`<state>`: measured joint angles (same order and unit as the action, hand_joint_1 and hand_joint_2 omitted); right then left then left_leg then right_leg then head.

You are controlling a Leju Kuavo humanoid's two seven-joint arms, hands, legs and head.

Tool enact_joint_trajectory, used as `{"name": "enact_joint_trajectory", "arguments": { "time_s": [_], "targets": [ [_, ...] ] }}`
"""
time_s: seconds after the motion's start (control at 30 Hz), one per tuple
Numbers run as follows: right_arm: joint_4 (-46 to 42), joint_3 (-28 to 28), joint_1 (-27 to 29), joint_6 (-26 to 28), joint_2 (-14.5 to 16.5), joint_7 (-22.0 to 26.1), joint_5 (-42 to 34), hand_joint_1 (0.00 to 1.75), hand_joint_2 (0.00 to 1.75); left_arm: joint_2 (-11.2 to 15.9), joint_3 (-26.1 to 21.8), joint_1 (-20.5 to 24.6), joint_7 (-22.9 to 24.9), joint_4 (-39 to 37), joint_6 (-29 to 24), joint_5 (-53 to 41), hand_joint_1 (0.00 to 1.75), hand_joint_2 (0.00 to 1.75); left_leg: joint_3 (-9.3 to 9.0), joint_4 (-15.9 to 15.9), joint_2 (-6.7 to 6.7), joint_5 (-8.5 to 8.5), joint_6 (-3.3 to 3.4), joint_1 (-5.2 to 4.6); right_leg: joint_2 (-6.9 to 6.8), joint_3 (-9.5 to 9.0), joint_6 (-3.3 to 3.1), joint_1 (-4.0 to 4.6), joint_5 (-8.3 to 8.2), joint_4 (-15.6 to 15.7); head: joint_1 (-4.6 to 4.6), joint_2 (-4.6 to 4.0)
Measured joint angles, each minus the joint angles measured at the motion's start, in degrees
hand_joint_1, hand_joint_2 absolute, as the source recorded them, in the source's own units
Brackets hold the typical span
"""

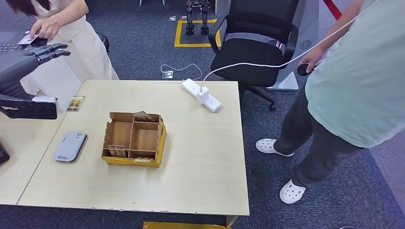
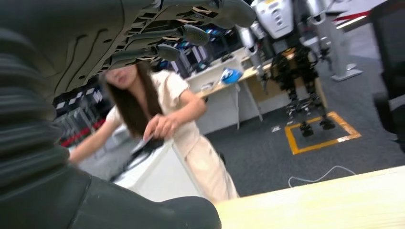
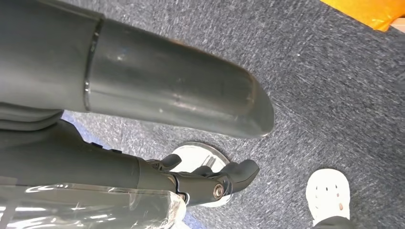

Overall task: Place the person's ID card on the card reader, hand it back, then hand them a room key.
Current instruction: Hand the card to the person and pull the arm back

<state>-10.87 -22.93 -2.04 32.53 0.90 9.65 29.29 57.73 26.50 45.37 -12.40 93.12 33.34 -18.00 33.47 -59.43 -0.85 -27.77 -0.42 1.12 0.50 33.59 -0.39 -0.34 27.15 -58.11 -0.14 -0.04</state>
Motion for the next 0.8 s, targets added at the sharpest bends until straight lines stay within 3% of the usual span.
{"name": "enact_joint_trajectory", "arguments": {
  "time_s": [0.1,0.23,0.37,0.5,0.63,0.8],
  "targets": [
    [0.0,0.4,-0.2,-0.1,0.0,0.0,0.0,0.00,0.00,2.6,4.3,0.3,1.4,4.3,-4.9,-0.9,0.00,1.75,-0.02,0.0,0.01,0.00,0.00,-0.04,-0.01,-0.01,-0.01,-0.06,-0.01,0.0,-0.01,0.00],
    [0.0,0.6,-0.5,-0.1,0.2,-0.1,0.1,0.00,0.00,3.7,9.6,-4.5,2.7,7.6,-13.6,-8.2,0.00,1.75,-0.05,0.0,0.03,0.00,0.00,-0.05,-0.02,-0.03,-0.01,-0.08,-0.01,0.0,-0.03,0.00],
    [-0.1,1.0,-0.6,0.0,0.4,-0.6,0.2,0.00,0.00,3.3,13.5,-10.5,5.2,8.5,-19.0,-18.6,0.00,1.75,-0.05,0.0,0.02,0.00,0.00,-0.05,-0.01,-0.02,-0.01,-0.07,-0.01,0.0,-0.05,0.00],
    [-0.1,1.5,-0.6,0.0,0.5,-1.2,0.6,0.00,0.00,1.2,15.9,-17.0,8.4,8.3,-24.1,-29.5,0.00,1.75,-0.03,0.0,0.02,-0.01,0.00,-0.05,-0.01,-0.01,-0.01,-0.07,0.00,0.0,-0.04,0.00],
    [-0.1,1.6,-0.6,0.1,0.5,-1.3,0.8,0.00,0.00,-1.1,16.8,-22.1,8.8,7.3,-25.7,-32.7,0.00,1.75,-0.01,0.0,0.02,-0.01,0.00,-0.05,-0.01,0.00,0.00,-0.07,0.00,0.0,-0.02,0.00],
    [-0.1,1.6,-0.5,0.1,0.5,-1.8,1.2,0.00,0.00,-1.4,16.5,-23.5,6.0,6.9,-20.9,-27.8,0.00,1.75,0.01,0.0,0.06,-0.01,0.01,-0.03,-0.07,-0.01,0.00,-0.06,0.00,0.0,-0.04,0.00]
  ]
}}
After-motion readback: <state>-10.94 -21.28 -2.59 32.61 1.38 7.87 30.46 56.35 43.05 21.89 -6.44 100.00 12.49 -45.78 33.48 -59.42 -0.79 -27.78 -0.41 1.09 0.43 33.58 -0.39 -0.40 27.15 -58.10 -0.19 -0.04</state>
